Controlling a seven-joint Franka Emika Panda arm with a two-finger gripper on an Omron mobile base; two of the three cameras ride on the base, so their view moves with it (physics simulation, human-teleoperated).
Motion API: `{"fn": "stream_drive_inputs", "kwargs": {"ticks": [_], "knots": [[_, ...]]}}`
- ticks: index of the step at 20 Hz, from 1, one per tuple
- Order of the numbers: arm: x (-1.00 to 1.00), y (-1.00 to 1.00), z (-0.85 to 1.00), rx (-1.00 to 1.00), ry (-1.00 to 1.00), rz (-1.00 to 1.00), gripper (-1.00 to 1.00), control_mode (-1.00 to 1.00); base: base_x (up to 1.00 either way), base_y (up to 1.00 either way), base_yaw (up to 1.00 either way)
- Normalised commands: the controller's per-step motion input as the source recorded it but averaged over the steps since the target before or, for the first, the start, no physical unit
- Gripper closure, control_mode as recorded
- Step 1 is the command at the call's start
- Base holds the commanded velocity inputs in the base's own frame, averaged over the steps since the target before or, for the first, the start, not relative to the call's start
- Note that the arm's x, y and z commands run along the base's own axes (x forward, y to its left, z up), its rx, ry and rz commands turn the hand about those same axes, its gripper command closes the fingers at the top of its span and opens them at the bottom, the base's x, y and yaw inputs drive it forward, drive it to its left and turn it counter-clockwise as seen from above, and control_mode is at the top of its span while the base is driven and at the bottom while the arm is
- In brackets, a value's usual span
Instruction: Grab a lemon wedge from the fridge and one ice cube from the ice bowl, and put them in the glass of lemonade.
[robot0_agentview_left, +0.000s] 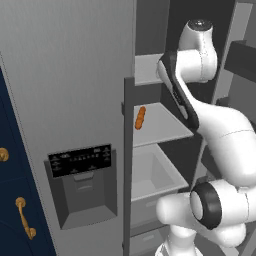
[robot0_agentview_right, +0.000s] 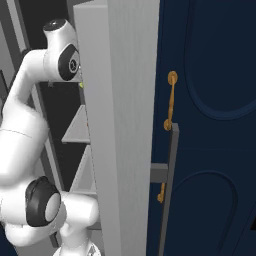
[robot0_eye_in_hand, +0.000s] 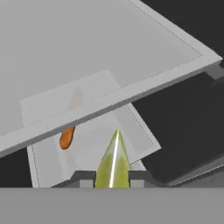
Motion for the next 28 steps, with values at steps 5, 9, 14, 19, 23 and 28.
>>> {"fn": "stream_drive_inputs", "kwargs": {"ticks": [5,9,14,19,23,28], "knots": [[-1.00,0.10,-0.22,0.00,0.00,0.09,1.00,-1.00,0.00,0.00,0.00],[-0.96,0.07,-0.40,0.00,0.00,0.18,1.00,-1.00,0.00,0.00,0.00],[-0.79,0.06,-0.49,0.00,0.02,0.22,1.00,-1.00,0.00,0.00,0.00],[-0.89,0.25,-0.33,-0.02,0.05,0.16,1.00,-1.00,0.00,0.00,0.00],[0.00,0.00,0.00,0.00,0.00,0.00,1.00,1.00,-0.99,0.34,0.17],[0.00,0.00,0.00,0.00,0.00,0.00,1.00,1.00,-0.99,0.46,0.24]]}}
